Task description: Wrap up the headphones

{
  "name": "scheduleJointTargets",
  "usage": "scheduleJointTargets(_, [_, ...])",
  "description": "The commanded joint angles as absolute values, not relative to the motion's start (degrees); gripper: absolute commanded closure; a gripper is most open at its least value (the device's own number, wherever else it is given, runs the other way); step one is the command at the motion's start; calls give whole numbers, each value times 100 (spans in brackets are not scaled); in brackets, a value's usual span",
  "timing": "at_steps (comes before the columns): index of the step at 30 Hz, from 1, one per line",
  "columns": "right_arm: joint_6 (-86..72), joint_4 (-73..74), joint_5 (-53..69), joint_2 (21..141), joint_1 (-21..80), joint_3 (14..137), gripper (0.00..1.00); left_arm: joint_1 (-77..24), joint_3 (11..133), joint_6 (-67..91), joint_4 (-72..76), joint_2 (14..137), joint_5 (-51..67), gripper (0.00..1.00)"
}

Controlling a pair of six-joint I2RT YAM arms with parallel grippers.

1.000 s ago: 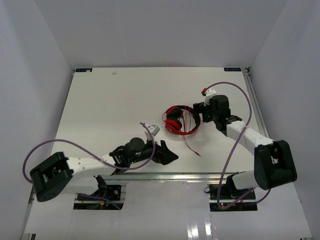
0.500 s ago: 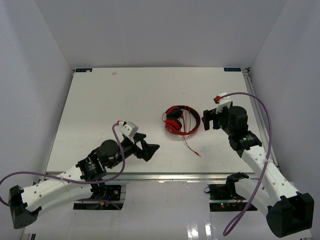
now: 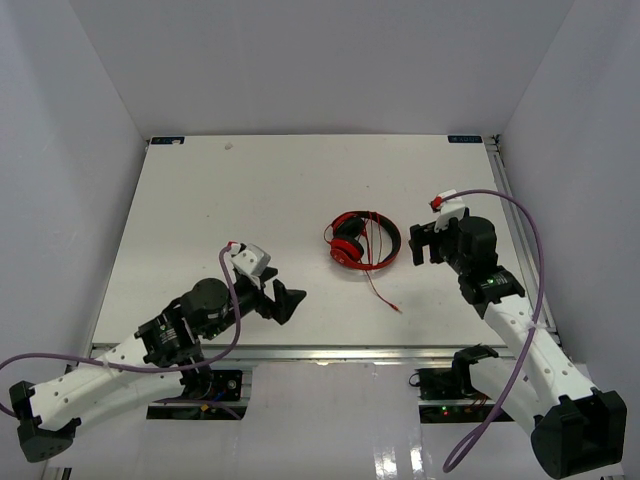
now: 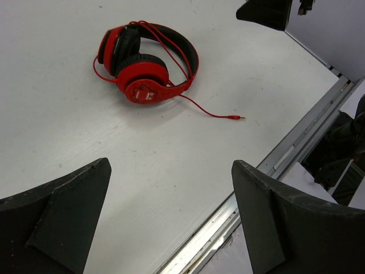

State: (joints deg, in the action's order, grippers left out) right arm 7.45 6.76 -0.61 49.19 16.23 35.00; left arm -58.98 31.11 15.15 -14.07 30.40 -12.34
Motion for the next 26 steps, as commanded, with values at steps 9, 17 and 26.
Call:
scheduleJointTargets(9, [967,635,388,4776,1255,3410,10,-5880,3120,647,-1872,2426,-1951,2])
scheduleJointTargets(17, [972,664,531,4742,1095,3410,10,-5880,3111,659,-1872,2442,-1934,2])
scheduleJointTargets(26, [957,634,469,4746,1046,3397,10,-5880,3111,659,-1866,2476,-1916,2])
